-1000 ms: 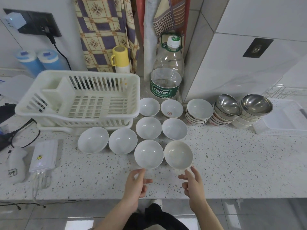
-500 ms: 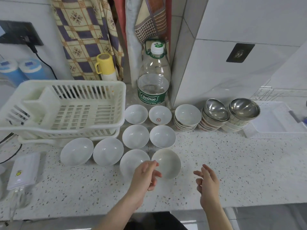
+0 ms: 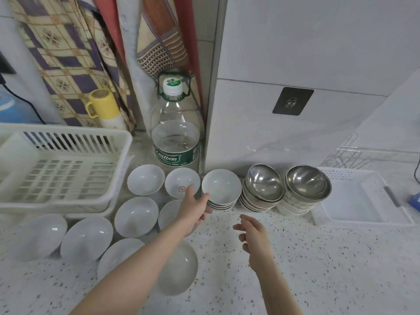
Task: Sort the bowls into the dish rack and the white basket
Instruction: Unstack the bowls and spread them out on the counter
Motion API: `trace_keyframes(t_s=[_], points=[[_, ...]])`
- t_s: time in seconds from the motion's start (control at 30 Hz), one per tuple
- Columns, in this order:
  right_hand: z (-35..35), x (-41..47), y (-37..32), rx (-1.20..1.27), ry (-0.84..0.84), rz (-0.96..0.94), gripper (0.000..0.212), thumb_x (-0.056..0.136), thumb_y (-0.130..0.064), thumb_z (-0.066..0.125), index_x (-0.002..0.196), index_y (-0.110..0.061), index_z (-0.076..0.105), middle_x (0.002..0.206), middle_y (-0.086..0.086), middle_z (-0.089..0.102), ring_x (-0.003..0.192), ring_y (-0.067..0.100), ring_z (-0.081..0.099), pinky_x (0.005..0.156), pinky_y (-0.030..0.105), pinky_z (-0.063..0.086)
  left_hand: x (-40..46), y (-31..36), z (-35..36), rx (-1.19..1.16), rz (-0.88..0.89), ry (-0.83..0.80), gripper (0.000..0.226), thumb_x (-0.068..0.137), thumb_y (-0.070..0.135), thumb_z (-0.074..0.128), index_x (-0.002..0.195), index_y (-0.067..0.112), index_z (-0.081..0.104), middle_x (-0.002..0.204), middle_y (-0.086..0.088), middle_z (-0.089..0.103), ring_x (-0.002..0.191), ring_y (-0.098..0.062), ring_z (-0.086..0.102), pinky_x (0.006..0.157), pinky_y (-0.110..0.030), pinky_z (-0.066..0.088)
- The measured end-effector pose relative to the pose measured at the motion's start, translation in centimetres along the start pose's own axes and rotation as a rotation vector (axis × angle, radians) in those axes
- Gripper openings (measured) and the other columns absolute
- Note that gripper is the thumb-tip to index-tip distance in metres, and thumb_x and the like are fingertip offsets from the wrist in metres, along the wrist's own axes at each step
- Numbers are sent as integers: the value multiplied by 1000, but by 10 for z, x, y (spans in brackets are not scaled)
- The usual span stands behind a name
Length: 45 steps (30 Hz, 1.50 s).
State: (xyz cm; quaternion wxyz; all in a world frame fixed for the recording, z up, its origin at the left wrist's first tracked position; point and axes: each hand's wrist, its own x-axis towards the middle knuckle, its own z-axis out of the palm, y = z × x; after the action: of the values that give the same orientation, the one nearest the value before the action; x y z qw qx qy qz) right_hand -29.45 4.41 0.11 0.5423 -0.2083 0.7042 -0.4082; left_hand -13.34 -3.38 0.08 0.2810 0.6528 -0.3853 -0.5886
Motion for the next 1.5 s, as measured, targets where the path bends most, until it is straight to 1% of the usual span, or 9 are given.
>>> trace_keyframes(t_s=[0.13, 0.2, 0.4, 0.6, 0.7, 0.9, 1.1, 1.3, 1.5], points=[[0, 13, 1, 7, -39, 27, 17, 97, -21, 53, 111, -19, 63, 82, 3, 71, 55, 12, 44, 44, 21, 31, 13, 3, 10, 55, 45, 28, 60, 97, 23, 51, 151, 31, 25, 109, -17, 69, 36, -5, 51, 32, -17, 29], [1, 17, 4, 0, -51, 35, 17, 97, -21, 53, 111, -20, 63, 81, 3, 71, 54, 12, 44, 44, 21, 31, 16, 4, 12, 66, 87, 50, 57, 96, 11, 50, 147, 29, 33, 117, -13, 64, 47, -6, 63, 33, -17, 34], [3, 26, 7, 16, -75, 39, 16, 97, -20, 52, 109, -22, 62, 79, 2, 70, 54, 13, 43, 46, 22, 32, 19, 9, 14, 82, 139, 75, 48, 93, 4, 47, 134, 29, 43, 96, 4, 61, 52, -12, 69, 35, -18, 37], [12, 36, 3, -91, 69, -157, 18, 96, -17, 49, 103, -26, 63, 79, -1, 70, 69, 11, 57, 59, 22, 43, 19, 13, 5, 71, 100, 69, 49, 91, 3, 42, 125, 39, 42, 64, -12, 67, 58, -22, 65, 37, -23, 36], [17, 40, 2, -227, 125, -280, 19, 96, -18, 50, 101, -26, 66, 72, -3, 69, 60, 5, 58, 50, 16, 43, 11, 16, -3, 61, 110, 68, 52, 90, 0, 43, 125, 38, 43, 60, -11, 68, 54, -21, 63, 37, -22, 36], [27, 48, 0, -472, 200, -374, 30, 97, -34, 46, 110, -15, 66, 53, 6, 60, 49, 14, 52, 53, 27, 45, -8, 13, -25, -83, 112, 117, 54, 88, -4, 45, 125, 36, 45, 54, -11, 67, 40, -13, 55, 35, -22, 34], [48, 51, -13, -663, 210, -327, 42, 95, -44, 49, 97, -3, 59, 81, 8, 67, 76, 29, 65, 69, 39, 55, -17, 0, -45, -210, 79, 223, 53, 90, -4, 43, 127, 33, 45, 55, -12, 67, 47, -17, 60, 36, -22, 36], [62, 48, -12, -589, 230, -276, 24, 92, -16, 51, 100, 4, 58, 89, 18, 67, 79, 34, 66, 63, 35, 50, -26, -10, -59, -221, 47, 308, 51, 91, -3, 43, 124, 36, 46, 61, -16, 68, 51, -19, 62, 38, -22, 42], [66, 46, -14, -473, 254, -279, 15, 90, -8, 46, 97, 3, 54, 85, 14, 63, 72, 29, 60, 55, 28, 42, -39, -20, -67, -241, 24, 323, 49, 92, -1, 44, 124, 36, 44, 59, -18, 68, 49, -19, 60, 40, -24, 41]])
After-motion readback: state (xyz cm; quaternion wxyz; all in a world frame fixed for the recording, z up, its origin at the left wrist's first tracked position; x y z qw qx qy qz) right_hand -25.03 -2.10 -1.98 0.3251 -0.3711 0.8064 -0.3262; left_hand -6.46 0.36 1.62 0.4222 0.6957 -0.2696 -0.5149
